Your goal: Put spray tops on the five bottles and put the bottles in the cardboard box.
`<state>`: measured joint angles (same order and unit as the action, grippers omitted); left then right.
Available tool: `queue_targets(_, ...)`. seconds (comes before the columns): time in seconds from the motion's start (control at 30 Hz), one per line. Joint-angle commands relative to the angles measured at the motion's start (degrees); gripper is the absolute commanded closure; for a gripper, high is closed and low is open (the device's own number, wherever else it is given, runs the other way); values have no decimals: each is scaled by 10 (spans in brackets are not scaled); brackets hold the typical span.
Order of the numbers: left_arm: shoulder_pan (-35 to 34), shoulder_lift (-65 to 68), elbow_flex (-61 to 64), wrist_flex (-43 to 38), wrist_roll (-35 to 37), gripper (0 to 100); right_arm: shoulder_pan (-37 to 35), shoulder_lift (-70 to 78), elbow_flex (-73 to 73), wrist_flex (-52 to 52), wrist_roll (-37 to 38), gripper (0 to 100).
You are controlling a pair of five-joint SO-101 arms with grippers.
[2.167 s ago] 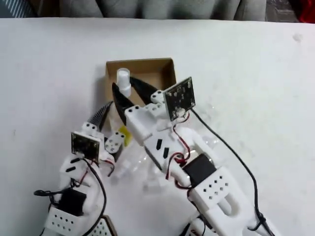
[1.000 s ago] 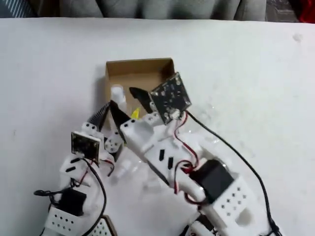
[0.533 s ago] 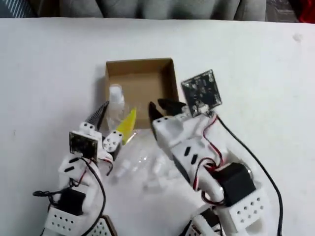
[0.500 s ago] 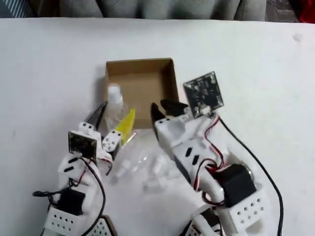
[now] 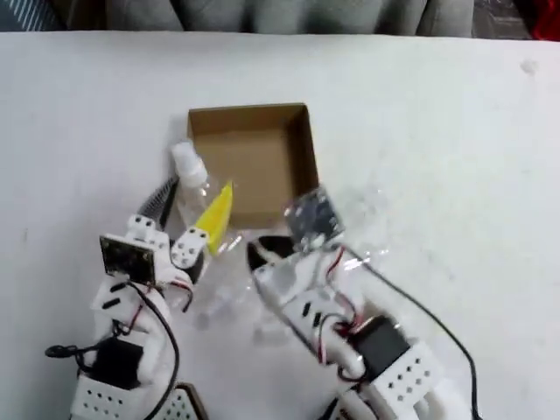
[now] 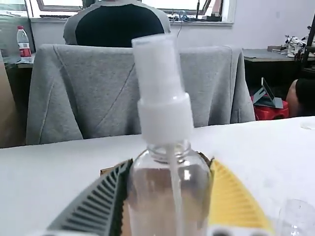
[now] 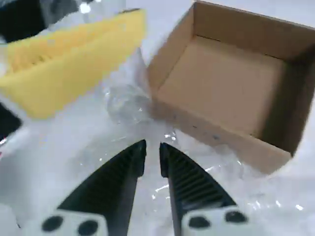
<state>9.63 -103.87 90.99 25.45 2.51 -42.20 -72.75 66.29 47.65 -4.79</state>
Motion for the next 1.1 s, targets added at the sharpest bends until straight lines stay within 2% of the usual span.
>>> queue_targets(0.0, -4, -6, -43, -4, 15, 979, -57, -57, 88, -146, 2, 984)
queue_targets(0.13, -5, 22, -70, 10, 15, 979, -96, -97, 174, -250, 2, 984)
queue_targets(0.37, -5, 205, -184, 12, 16, 979, -113, -126, 305, -458, 2, 984)
queue_targets(0.47, -5, 245, -203, 28, 16, 979, -111, -130, 309, -464, 1, 984)
queue_targets(0.73, 0, 174, -253, 184, 16, 979, -111, -125, 309, -464, -55, 984)
queue_targets(1.07, 6, 126, -253, 196, 16, 979, -112, -125, 309, -461, -55, 984)
